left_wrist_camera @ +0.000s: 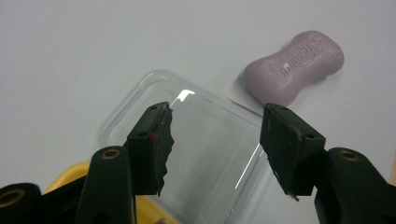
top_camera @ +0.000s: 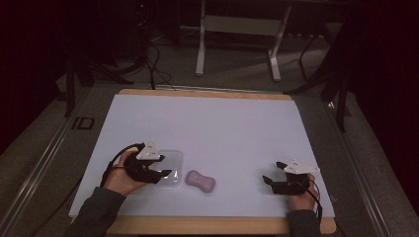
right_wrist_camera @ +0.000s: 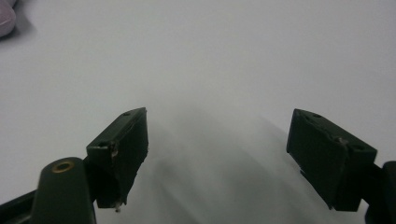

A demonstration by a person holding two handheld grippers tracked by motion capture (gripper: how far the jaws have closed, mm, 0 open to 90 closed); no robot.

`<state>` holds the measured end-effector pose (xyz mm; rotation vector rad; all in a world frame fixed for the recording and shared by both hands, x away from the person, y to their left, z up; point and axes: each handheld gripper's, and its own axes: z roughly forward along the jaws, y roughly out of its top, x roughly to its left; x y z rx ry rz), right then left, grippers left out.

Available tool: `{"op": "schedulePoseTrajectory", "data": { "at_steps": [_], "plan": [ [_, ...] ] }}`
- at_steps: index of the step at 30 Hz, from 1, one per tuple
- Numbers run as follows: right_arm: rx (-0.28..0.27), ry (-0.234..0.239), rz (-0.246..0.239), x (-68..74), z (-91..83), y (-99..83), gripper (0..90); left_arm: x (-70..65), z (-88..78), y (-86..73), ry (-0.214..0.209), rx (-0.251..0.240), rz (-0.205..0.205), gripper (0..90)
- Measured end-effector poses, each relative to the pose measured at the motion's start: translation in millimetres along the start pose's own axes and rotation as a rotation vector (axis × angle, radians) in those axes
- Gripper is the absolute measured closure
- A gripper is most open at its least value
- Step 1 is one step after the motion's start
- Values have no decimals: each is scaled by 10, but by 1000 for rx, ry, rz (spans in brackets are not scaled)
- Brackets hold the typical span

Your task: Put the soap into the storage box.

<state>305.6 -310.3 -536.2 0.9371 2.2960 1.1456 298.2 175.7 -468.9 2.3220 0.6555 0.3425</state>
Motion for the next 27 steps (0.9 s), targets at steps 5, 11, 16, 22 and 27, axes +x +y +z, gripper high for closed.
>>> {"op": "schedulePoseTrajectory", "data": {
  "at_steps": [5,11,16,22,27],
  "plan": [
    [0,0,-1,-1,0,0,202,-33,55,74,-8,14,25,428],
    [1,2,-1,0,1,0,199,-87,124,133,-39,29,70,424],
    [1,3,-3,0,3,0,198,-145,210,201,-33,67,112,416],
    [4,5,-2,0,6,1,197,-208,292,282,-63,80,152,405],
    [5,5,-2,1,7,2,197,-244,346,341,-65,92,179,381]
  ]
}}
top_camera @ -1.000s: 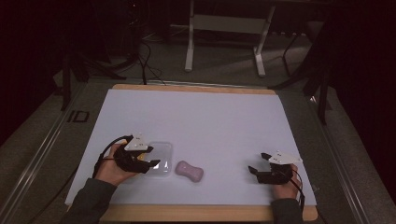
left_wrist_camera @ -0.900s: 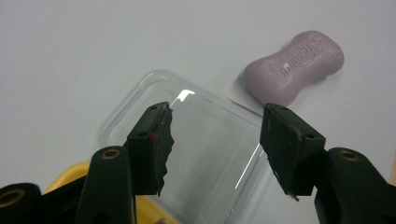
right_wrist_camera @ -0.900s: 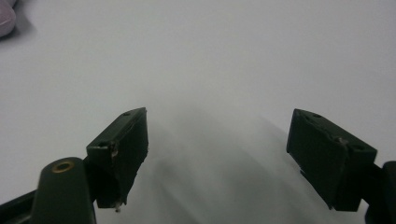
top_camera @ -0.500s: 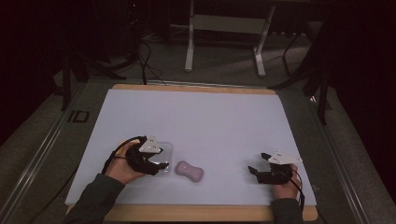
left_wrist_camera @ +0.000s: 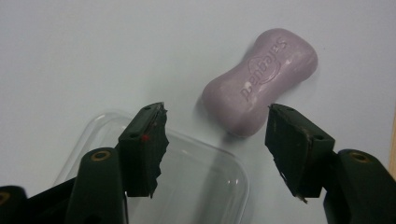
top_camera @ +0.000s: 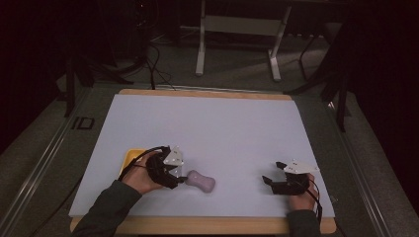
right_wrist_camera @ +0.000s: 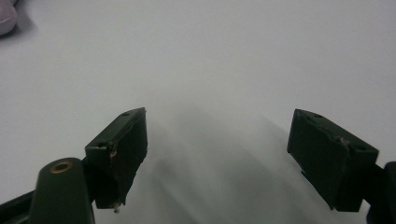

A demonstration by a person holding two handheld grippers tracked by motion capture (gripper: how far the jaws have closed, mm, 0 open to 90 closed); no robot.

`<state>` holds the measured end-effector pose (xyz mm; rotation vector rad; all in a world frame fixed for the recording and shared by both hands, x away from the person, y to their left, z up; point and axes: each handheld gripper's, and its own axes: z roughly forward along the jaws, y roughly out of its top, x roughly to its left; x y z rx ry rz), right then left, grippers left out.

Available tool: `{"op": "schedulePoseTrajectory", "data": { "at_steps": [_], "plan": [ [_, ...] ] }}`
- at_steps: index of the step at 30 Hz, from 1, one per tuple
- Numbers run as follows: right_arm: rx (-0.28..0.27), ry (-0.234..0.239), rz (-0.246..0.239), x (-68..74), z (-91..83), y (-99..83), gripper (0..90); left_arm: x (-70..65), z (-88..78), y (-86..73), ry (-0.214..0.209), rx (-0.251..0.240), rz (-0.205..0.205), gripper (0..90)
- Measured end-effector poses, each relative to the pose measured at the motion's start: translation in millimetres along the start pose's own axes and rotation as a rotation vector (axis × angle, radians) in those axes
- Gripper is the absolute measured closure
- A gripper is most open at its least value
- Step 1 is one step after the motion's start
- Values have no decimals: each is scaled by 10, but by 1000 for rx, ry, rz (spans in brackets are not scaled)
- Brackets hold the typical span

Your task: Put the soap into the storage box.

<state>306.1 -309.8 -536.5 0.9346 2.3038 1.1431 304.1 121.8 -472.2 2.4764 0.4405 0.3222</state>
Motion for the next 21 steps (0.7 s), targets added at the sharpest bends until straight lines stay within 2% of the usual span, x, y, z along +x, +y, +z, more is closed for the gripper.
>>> {"op": "schedulePoseTrajectory", "data": {
  "at_steps": [4,9,14,21],
  "plan": [
    [1,1,-1,-2,2,0,197,0,31,45,-8,2,5,351],
    [1,2,-2,-2,2,0,196,-2,92,93,-15,26,30,311],
    [3,3,-4,-1,4,1,196,-11,153,131,-25,19,25,273],
    [6,4,-3,1,6,2,196,-36,227,179,-37,29,43,232]
  ]
}}
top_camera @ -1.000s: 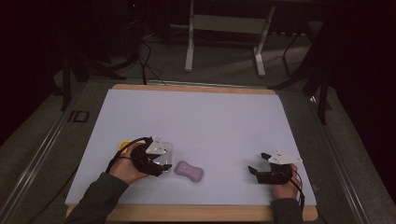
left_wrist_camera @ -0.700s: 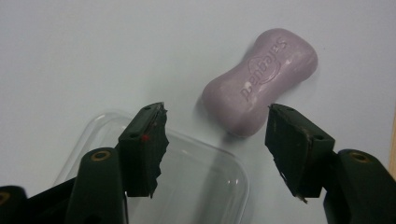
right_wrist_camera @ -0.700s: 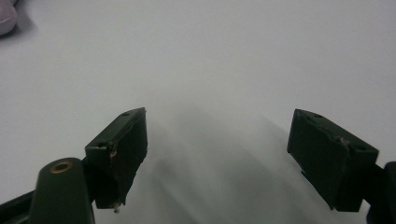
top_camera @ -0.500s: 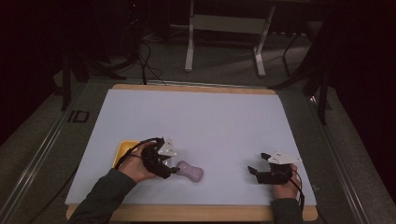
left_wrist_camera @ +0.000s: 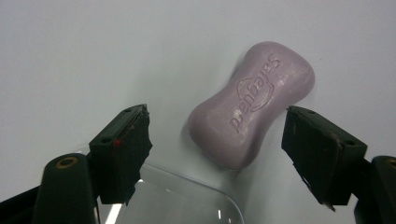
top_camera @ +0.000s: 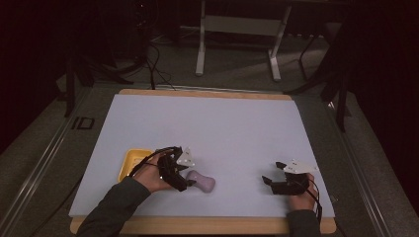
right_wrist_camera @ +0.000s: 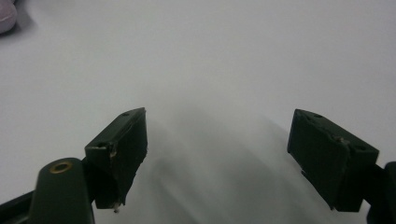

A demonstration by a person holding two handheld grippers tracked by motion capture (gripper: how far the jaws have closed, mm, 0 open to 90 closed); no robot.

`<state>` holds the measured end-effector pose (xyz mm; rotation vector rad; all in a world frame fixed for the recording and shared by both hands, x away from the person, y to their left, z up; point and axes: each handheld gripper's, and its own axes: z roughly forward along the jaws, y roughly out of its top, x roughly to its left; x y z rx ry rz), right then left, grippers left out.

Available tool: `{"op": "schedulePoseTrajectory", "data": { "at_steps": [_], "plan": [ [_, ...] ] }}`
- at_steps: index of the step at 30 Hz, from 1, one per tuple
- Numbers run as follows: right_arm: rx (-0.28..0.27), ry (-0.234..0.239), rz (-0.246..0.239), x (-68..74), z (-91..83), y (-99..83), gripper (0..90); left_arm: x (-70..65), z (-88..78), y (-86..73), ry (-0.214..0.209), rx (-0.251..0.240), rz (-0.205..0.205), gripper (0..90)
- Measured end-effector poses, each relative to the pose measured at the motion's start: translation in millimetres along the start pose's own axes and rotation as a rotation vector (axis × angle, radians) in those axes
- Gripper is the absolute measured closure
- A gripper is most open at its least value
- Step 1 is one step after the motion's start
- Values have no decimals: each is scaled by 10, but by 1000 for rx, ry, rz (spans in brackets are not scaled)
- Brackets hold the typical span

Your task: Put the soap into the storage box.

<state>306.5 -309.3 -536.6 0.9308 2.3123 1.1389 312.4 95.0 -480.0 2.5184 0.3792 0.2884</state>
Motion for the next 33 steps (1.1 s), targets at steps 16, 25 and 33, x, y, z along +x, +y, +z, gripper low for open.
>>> {"op": "schedulePoseTrajectory", "data": {
  "at_steps": [16,25,33],
  "plan": [
    [9,2,-1,4,7,2,196,-120,215,125,-32,45,55,127],
    [16,3,-3,5,13,5,196,-225,367,183,-39,60,85,58],
    [18,6,-5,1,17,7,197,-263,497,228,-34,90,102,38]
  ]
}}
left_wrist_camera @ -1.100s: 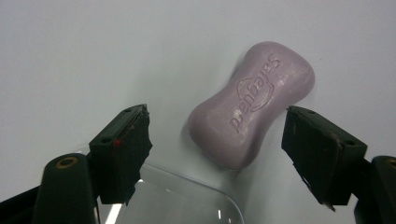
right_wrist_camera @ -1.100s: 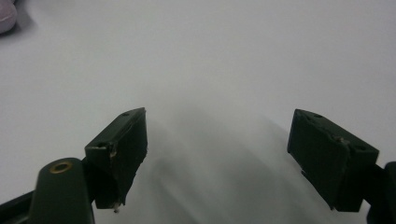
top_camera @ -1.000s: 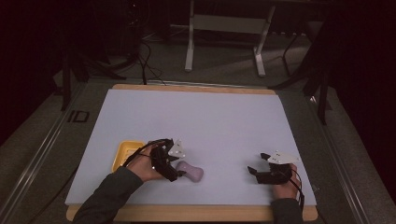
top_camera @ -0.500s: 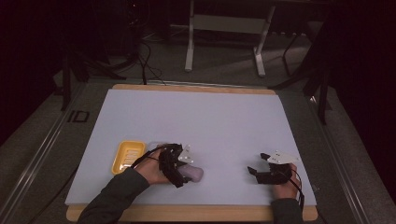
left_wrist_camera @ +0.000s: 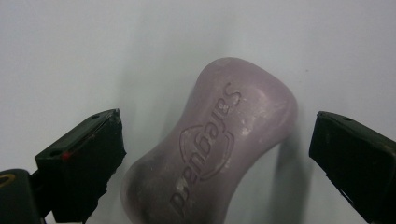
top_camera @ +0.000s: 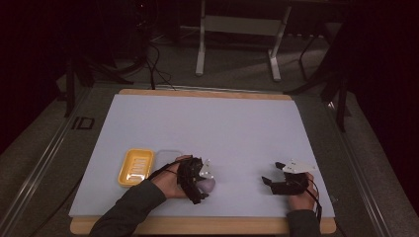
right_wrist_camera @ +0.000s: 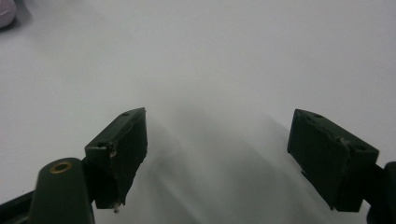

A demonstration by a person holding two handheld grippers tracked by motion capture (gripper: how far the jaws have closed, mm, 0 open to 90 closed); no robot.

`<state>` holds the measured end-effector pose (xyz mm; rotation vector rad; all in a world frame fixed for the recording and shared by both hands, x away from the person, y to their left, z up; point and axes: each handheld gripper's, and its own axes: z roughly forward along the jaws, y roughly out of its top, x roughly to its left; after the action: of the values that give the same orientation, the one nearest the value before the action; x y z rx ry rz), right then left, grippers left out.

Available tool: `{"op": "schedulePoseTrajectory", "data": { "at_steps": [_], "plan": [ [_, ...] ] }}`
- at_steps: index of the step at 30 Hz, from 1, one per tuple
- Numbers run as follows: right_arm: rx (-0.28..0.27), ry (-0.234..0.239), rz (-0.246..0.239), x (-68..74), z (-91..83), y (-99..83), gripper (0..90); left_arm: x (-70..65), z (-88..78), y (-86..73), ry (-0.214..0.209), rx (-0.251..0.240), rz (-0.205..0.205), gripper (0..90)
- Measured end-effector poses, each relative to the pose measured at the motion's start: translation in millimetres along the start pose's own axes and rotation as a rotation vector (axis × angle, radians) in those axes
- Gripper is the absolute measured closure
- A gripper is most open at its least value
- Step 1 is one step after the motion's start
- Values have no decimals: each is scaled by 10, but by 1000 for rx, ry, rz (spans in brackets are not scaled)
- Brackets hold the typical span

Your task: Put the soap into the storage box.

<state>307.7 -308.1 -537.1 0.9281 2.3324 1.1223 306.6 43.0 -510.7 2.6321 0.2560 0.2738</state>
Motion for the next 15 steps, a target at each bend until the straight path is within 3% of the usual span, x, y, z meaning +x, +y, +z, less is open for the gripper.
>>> {"op": "schedulePoseTrajectory", "data": {
  "at_steps": [6,11,15],
  "plan": [
    [4,2,1,1,5,1,195,-10,58,19,21,40,12,60],
    [3,2,3,0,4,1,194,28,54,31,16,38,-13,146],
    [2,3,5,-2,3,1,193,81,73,75,36,55,-41,156]
  ]
}}
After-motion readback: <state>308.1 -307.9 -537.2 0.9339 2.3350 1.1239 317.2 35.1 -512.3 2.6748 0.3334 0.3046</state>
